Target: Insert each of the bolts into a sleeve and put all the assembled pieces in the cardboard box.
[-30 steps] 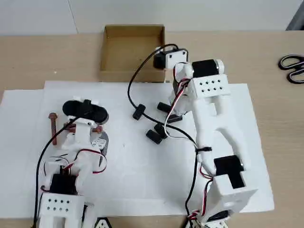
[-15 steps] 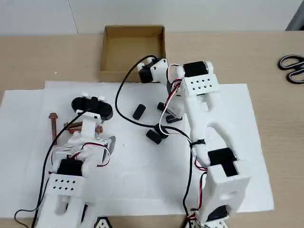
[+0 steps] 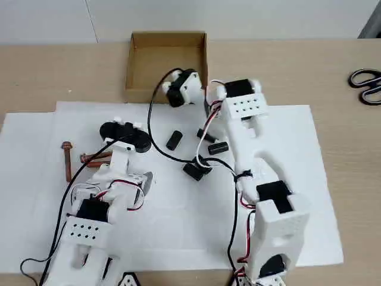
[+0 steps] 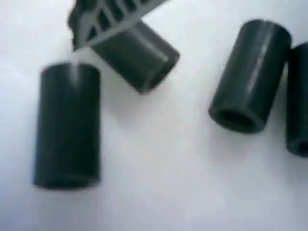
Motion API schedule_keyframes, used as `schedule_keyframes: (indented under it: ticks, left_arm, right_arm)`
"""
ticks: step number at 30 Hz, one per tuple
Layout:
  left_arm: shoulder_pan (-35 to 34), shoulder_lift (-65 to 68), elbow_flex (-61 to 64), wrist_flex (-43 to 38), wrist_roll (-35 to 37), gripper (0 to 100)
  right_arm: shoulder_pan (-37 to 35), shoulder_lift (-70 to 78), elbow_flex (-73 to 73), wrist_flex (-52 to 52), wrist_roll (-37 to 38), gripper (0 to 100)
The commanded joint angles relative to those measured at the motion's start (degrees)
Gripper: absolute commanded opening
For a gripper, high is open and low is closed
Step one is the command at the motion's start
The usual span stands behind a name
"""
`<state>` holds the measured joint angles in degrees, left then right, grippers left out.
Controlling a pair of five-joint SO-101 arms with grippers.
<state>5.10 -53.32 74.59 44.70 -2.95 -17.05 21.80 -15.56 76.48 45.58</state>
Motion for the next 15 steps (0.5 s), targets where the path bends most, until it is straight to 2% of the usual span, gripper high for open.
schedule_keyframes:
  ticks: [1,15]
  left_arm:
    - [0.6,-0.4,-0.1,-1.5,-0.5,20]
    - [0.6,-0.4,-0.1,-1.5,-0.4,20]
  right_arm:
    - [-2.1,0.7,-2.5,-1.2,1.0,16.1]
    - [-3.0,8.0,-2.5,-5.4,1.1,15.9]
